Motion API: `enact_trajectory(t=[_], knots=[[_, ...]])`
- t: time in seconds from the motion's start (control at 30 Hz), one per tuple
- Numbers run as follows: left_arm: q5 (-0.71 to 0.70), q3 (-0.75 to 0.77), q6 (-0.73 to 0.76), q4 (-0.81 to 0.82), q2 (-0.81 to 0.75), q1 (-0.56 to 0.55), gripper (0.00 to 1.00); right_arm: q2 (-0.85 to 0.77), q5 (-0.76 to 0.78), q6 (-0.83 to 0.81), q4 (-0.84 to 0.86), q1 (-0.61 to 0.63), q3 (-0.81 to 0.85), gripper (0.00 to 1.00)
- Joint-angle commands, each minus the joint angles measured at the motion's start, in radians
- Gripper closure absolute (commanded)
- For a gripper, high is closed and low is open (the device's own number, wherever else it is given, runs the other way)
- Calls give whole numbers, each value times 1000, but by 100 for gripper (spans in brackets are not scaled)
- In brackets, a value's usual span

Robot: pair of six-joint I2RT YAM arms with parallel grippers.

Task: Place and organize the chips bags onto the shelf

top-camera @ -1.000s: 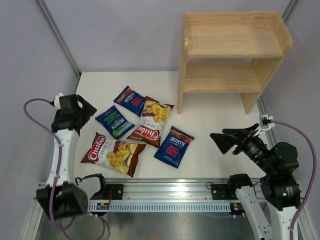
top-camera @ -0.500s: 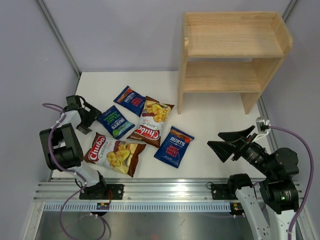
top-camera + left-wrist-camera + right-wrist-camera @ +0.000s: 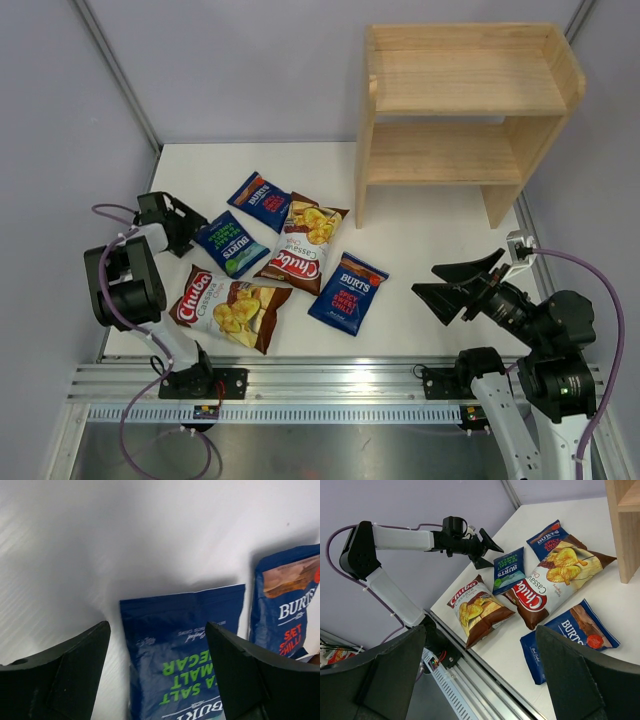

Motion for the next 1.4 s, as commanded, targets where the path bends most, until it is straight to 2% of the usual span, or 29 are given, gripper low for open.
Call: enact_trajectory(t=[0.0,0.03,0.07,0.13,0.27,0.3,0.37,0.4,0.5,0.67,0.83,1.17,1.33,1.37], knots=[[-30,6,12,-10,86,-38,19,25,-33,12,55,5,15,1],[-39,10,16,-13,97,-44,21,27,-33,12,56,5,15,0],[-45,29,16,-36,105,-50,31,27,-33,12,56,6,15,0],[-82,38,19,-44,105,-65,34,27,-30,15,56,5,13,0],[-117,64,11,-76,117,-82,50,32,-26,16,55,5,13,0],[-108,69,9,-78,120,-82,63,33,-27,16,55,5,13,1],[-102,70,-1,-68,126,-82,80,33,-24,16,55,5,10,1],[-94,63,-4,-59,120,-87,91,33,-23,16,56,5,9,0],[-84,47,-17,-19,67,-96,100,33,-20,16,53,5,-2,1],[-48,15,-43,50,-67,-114,100,33,-20,29,61,5,-16,1],[-27,-29,-75,123,-278,-131,100,41,-26,50,81,5,-33,1],[-18,18,-104,59,-556,-214,100,73,-50,122,180,3,-98,1],[-48,156,-84,-48,-656,-298,100,145,-133,266,400,5,-178,1],[-51,179,-86,-58,-673,-346,100,159,-162,286,443,5,-204,1]])
